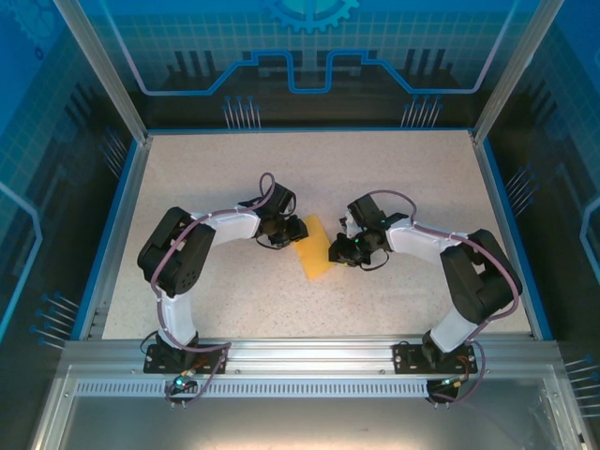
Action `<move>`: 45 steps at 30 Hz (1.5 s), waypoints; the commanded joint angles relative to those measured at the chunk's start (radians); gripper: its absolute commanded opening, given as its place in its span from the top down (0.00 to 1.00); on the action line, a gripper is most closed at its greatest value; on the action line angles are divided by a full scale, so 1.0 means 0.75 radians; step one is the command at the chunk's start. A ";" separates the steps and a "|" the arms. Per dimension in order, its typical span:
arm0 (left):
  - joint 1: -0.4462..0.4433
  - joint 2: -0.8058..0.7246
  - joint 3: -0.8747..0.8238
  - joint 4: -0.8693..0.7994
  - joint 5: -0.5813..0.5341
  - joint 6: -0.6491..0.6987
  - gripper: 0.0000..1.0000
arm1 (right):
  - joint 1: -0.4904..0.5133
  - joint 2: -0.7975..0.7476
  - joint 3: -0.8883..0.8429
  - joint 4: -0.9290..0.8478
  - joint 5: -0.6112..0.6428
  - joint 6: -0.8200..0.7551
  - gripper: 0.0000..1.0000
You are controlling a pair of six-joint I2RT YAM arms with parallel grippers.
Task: Fold a paper plane with a square sheet of paper (pick it up from the middle)
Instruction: Third fold the triangle at the center of the table.
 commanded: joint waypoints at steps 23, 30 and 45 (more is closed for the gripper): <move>0.012 0.019 -0.046 0.004 0.002 0.028 0.85 | 0.113 0.178 0.136 0.319 -0.074 0.146 0.93; 0.011 0.015 -0.045 0.002 0.005 0.031 0.88 | 0.121 0.225 0.148 0.320 -0.045 0.150 0.93; 0.012 0.015 -0.049 0.001 0.005 0.028 0.88 | 0.123 0.293 0.140 0.342 0.048 0.238 0.92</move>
